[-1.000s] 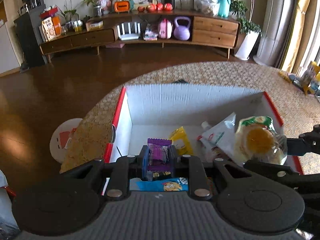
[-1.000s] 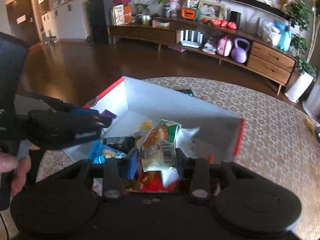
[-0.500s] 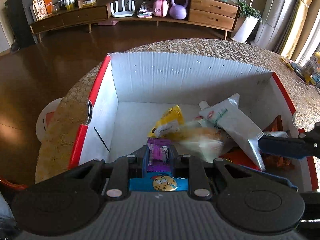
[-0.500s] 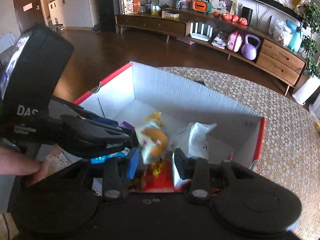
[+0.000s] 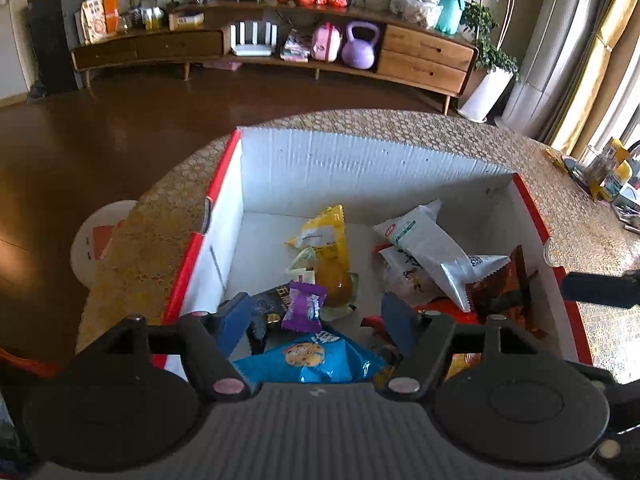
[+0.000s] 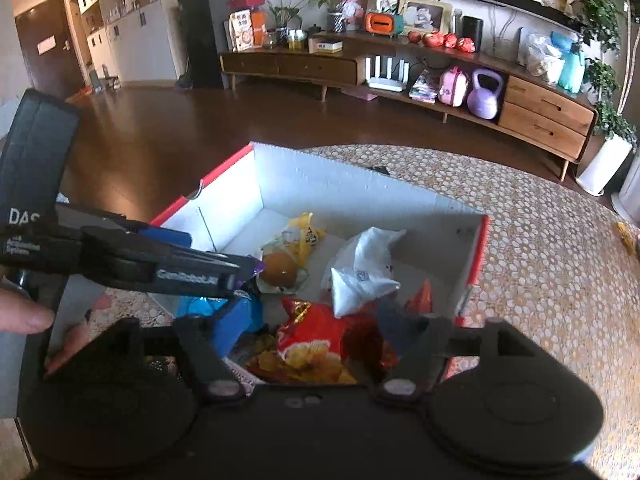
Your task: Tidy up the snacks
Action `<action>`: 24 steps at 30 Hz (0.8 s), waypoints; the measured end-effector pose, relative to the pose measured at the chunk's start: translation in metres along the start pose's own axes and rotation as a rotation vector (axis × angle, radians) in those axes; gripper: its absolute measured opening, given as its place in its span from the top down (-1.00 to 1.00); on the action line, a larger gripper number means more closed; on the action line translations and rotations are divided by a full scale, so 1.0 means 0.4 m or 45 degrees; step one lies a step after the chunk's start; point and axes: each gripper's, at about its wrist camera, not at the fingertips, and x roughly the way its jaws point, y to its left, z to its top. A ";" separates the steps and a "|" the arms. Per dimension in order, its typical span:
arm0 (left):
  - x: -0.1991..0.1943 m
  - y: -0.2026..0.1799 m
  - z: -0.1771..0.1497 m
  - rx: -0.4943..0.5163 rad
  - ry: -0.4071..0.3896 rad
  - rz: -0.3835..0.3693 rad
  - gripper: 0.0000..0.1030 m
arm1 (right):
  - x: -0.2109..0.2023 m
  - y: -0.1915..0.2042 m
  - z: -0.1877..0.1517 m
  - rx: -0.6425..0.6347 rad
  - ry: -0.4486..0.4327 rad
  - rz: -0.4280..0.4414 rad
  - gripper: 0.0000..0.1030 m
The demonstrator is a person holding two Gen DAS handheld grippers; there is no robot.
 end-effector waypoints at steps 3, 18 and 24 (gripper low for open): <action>-0.033 -0.014 -0.005 0.018 -0.035 0.016 -0.39 | -0.032 -0.005 -0.009 0.012 -0.038 0.003 -0.71; -0.198 -0.078 -0.082 0.110 -0.198 -0.027 -0.61 | -0.198 -0.050 -0.073 0.114 -0.240 0.025 -1.00; -0.257 -0.108 -0.114 0.123 -0.257 -0.049 -0.62 | -0.252 -0.062 -0.108 0.140 -0.314 0.016 -1.00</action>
